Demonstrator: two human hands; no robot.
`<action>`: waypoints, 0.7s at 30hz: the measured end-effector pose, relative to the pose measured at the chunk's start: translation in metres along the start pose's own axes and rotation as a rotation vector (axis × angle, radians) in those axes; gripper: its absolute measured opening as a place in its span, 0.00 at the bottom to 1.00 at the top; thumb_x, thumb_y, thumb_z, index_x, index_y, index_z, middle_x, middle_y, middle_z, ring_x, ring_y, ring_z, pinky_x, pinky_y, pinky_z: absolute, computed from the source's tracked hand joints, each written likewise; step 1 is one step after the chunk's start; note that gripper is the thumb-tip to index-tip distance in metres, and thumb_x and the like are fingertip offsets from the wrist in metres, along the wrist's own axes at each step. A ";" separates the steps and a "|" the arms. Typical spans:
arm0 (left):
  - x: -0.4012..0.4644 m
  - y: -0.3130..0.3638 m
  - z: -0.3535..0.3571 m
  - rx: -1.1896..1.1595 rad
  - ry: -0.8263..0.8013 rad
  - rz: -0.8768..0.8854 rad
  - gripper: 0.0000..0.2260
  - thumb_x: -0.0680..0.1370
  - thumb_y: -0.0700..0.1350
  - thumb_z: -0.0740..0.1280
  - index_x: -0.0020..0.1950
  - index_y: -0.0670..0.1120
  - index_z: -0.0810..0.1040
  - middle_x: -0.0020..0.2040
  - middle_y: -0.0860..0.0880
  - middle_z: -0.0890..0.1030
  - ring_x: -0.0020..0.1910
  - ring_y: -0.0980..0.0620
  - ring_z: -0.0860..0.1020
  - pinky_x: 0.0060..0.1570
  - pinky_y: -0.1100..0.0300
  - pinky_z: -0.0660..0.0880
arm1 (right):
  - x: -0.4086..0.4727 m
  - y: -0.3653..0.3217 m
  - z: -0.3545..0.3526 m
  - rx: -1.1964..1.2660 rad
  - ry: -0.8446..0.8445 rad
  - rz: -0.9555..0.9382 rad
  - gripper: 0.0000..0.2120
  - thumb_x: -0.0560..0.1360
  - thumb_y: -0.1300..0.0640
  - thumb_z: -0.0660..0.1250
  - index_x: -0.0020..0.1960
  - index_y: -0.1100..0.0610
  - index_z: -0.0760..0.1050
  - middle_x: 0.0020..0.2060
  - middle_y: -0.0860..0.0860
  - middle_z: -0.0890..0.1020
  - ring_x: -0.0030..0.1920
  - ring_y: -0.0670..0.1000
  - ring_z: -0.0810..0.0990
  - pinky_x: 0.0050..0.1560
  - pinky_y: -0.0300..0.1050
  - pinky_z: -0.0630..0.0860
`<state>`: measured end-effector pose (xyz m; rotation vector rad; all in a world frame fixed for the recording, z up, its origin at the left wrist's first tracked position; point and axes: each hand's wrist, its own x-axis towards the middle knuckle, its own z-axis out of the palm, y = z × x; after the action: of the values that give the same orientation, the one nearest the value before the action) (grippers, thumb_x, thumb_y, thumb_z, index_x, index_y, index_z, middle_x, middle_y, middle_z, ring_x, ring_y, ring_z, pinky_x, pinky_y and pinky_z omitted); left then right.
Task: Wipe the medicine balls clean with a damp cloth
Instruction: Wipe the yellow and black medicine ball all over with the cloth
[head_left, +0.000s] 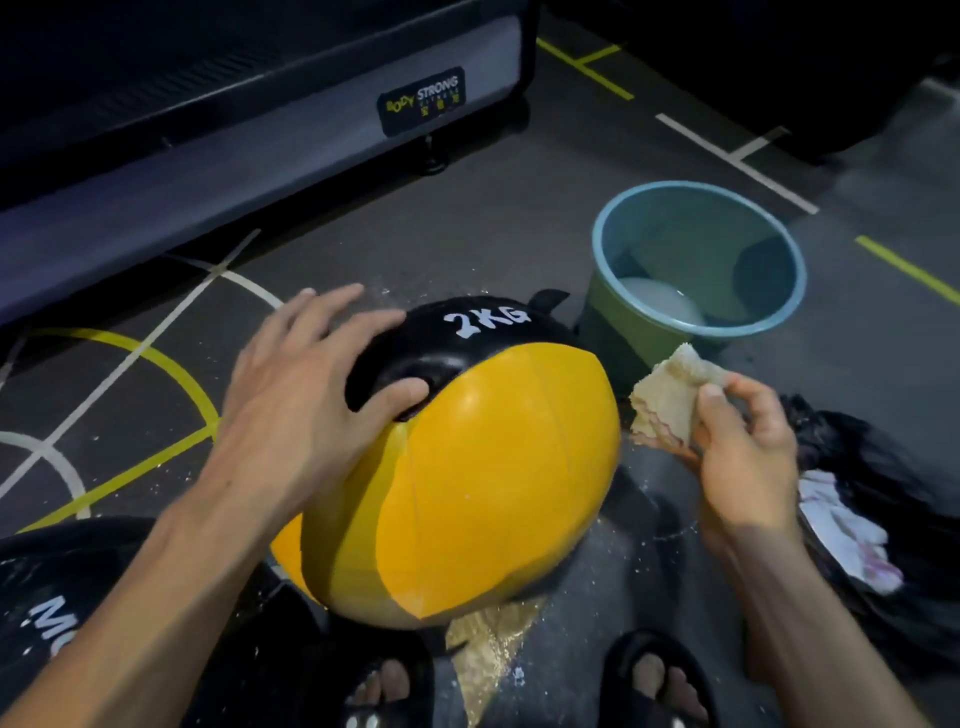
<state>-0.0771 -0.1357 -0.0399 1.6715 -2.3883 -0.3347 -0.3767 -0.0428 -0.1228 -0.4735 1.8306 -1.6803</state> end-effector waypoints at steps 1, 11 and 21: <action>0.002 0.000 0.000 0.009 0.054 -0.001 0.26 0.79 0.67 0.62 0.76 0.59 0.70 0.79 0.52 0.66 0.79 0.44 0.61 0.73 0.36 0.63 | 0.001 0.003 -0.001 0.001 0.028 -0.001 0.07 0.83 0.60 0.64 0.52 0.48 0.77 0.37 0.43 0.83 0.40 0.44 0.82 0.38 0.41 0.81; 0.013 -0.002 0.002 -0.110 -0.037 -0.023 0.29 0.77 0.72 0.57 0.76 0.64 0.67 0.73 0.59 0.70 0.69 0.50 0.72 0.63 0.40 0.73 | -0.045 0.003 0.048 -0.223 -0.207 -0.390 0.05 0.84 0.56 0.63 0.58 0.47 0.75 0.46 0.38 0.84 0.47 0.45 0.83 0.45 0.37 0.80; 0.008 -0.025 -0.001 -0.224 -0.051 -0.076 0.28 0.73 0.65 0.65 0.72 0.62 0.71 0.68 0.60 0.71 0.63 0.57 0.69 0.55 0.49 0.69 | -0.034 0.033 0.055 -0.424 -0.246 -0.385 0.09 0.85 0.58 0.60 0.62 0.49 0.73 0.55 0.52 0.85 0.48 0.39 0.82 0.41 0.32 0.75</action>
<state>-0.0572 -0.1514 -0.0463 1.6714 -2.2295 -0.6390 -0.3112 -0.0595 -0.1498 -1.2214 1.9955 -1.3725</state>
